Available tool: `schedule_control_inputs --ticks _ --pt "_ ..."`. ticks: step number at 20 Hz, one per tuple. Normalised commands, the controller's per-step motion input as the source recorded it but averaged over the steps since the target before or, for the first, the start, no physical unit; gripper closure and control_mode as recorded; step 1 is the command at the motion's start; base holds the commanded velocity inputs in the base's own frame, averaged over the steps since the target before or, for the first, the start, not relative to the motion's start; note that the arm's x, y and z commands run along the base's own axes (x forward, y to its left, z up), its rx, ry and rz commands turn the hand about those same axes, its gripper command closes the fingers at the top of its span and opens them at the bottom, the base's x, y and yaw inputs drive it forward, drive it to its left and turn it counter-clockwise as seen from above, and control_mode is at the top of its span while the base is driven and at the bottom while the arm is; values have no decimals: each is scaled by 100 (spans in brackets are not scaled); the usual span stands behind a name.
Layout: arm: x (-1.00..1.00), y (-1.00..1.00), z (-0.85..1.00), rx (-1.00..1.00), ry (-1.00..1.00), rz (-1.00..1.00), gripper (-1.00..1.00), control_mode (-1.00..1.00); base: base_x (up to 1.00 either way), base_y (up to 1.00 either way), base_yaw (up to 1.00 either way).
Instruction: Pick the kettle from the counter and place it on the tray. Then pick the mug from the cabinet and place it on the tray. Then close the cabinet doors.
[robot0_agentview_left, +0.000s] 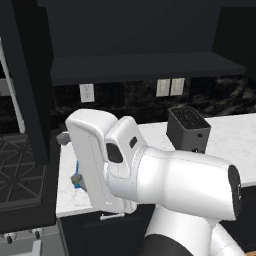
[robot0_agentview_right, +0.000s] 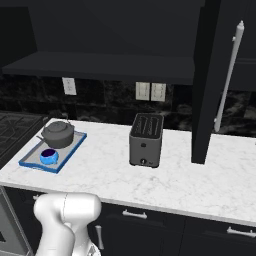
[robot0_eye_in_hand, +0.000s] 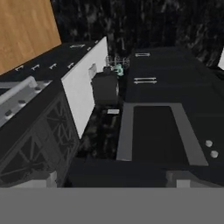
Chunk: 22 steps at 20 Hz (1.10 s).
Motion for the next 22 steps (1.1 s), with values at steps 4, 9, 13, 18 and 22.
schedule_control_inputs --ticks 4,9,13,18,22 --pt "-19 61 27 -2 0 5 -100 -100 0 0 0" --pt "1 73 18 -11 -1 1 -100 -100 0 0 0" --pt "31 73 13 -14 0 0 -100 -100 0 0 0" --pt "68 29 0 -12 1 -8 -100 -100 0 0 0" --pt "67 0 -4 -1 14 -16 -100 -100 0 0 0"
